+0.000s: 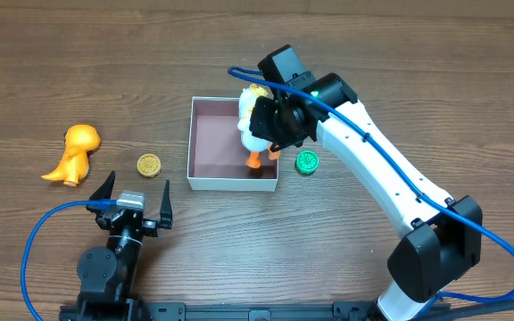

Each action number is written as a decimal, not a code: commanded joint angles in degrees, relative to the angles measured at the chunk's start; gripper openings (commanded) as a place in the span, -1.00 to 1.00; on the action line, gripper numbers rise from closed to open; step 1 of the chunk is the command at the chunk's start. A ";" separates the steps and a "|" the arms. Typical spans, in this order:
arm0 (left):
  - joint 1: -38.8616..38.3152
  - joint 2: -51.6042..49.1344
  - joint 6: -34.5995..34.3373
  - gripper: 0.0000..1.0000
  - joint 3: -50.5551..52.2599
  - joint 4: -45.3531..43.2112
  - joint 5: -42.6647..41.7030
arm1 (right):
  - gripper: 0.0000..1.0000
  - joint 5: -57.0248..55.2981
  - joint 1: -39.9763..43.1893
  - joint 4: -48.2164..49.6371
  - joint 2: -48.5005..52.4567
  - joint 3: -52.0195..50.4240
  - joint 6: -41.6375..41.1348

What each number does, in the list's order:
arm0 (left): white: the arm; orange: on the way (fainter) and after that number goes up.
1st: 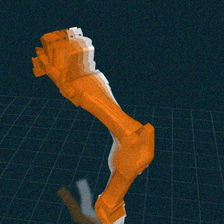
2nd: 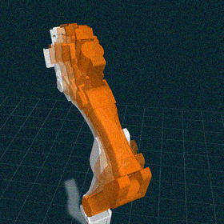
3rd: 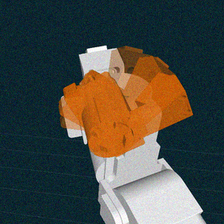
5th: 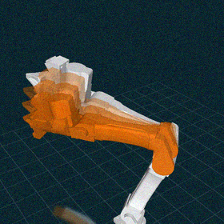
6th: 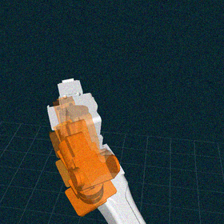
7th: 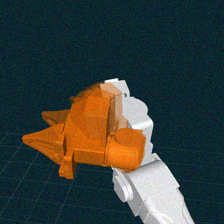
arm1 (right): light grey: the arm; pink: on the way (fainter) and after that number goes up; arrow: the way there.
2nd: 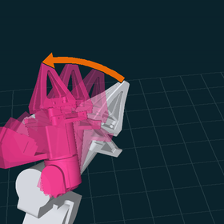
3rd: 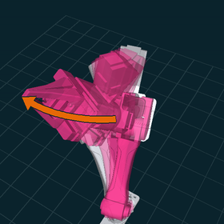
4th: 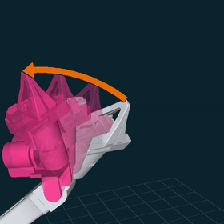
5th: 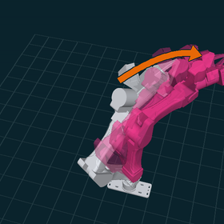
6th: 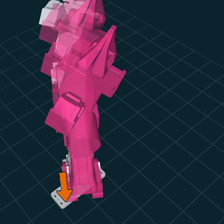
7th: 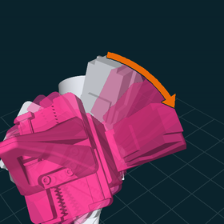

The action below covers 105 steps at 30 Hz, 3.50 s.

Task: Pack container
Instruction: 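Lift the duck plush and carry it into the box with the right gripper, then lower the duck plush into the box beside the cube with the right gripper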

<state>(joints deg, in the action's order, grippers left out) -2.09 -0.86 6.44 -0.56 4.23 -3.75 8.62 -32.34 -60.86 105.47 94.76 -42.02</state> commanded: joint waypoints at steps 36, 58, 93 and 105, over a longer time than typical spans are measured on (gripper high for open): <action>0.57 0.50 0.87 1.00 0.28 -0.07 0.57 | -0.42 -1.14 -2.43 -0.31 0.50 -0.96 -3.67; 0.57 0.50 0.87 1.00 0.28 -0.07 0.57 | -0.32 -2.78 -2.43 2.32 1.22 -6.08 -7.76; 0.57 0.50 0.87 1.00 0.28 -0.07 0.57 | -0.07 -3.13 -2.80 2.47 1.22 -6.58 -7.50; 0.57 0.50 0.87 1.00 0.28 -0.07 0.57 | 0.31 -3.50 -2.80 2.54 1.22 -6.64 -7.52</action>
<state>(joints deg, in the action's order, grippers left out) -2.09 -0.86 6.44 -0.56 4.23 -3.75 5.93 -34.92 -58.54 106.52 88.38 -49.47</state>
